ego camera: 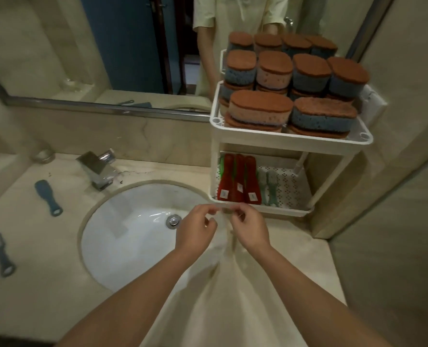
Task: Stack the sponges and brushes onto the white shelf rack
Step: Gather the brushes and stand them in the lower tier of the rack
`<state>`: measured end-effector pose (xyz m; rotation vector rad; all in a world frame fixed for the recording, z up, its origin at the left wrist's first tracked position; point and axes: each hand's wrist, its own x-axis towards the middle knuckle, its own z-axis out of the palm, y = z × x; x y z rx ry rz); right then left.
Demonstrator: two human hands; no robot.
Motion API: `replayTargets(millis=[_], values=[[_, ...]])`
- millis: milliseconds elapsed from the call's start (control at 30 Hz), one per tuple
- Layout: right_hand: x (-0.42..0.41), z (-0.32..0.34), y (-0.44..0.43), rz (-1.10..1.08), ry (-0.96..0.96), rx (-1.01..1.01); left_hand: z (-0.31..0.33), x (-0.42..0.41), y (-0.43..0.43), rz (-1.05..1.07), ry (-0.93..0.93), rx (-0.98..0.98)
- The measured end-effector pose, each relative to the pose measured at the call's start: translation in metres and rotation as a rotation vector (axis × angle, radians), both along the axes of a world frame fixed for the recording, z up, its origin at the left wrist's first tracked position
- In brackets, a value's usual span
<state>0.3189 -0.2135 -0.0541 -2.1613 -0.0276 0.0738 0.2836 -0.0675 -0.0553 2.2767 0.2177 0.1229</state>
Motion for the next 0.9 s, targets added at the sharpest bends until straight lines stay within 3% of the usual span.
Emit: replayTargets(millis=[367,900], values=[[-0.017,-0.008,0.144,0.285,0.103,0.050,-0.008,-0.054,0.130,0.384,0.088,-0.190],[-0.034,-0.023,0.367,0.522,0.188,0.024,-0.026,-0.106,0.336,0.719,0.173,-0.137]])
